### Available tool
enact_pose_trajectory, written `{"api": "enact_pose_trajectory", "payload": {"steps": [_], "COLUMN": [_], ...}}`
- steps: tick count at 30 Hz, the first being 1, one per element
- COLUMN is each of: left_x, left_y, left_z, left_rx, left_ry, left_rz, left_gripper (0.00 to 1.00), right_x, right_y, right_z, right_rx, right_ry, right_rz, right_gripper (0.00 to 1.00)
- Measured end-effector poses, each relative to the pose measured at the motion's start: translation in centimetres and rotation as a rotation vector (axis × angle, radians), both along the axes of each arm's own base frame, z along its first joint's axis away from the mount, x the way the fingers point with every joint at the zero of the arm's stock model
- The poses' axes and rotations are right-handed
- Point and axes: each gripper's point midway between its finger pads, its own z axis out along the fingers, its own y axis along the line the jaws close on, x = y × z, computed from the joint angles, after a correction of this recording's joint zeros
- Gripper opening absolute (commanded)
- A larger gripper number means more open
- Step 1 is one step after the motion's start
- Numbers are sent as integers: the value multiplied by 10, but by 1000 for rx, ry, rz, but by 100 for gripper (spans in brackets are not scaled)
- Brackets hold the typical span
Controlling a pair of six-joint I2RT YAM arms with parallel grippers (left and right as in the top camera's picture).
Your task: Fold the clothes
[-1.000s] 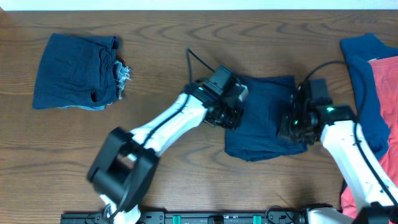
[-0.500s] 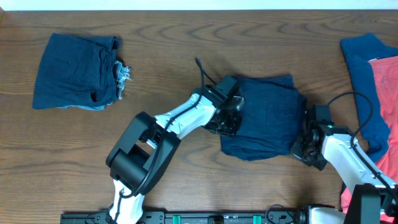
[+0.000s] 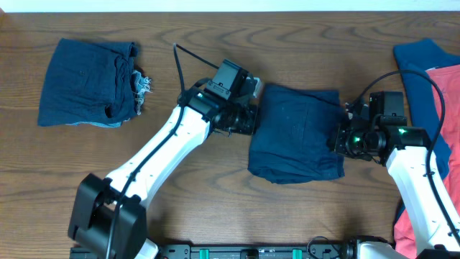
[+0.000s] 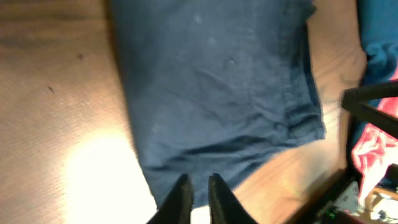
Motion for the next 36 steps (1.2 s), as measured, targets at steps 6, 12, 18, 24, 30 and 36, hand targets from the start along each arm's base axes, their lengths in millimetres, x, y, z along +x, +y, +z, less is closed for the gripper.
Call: {"api": "enact_pose_trajectory", "payload": {"steps": [6,12,18,24,30,36], "left_x": [-30,-55,-60,-43,17,61], "left_y": [-22,-26,-13,2,42,87], "left_z": [-26,-85,-128,-134,-132,-118], "left_rx": [48,151,239,278,258,268], "left_ry": [93,262,381,353,246,187], "left_rz": [-46,-3,77,139,253,245], "left_gripper": [6,6,5,6,6,10], "right_x": [-6,-31,-50,-51,-41,-4], "right_y": [4,6,2,10,14,15], "right_z": [-20,-75,-98,-94,-68,-34], "right_rx": [19,16,5,54,84,92], "right_ry": [46,155,253,264,144,-92], "right_rz": [7,-8,-84,-92,-64,-44], "right_gripper": [7,2,2,11,15,13]}}
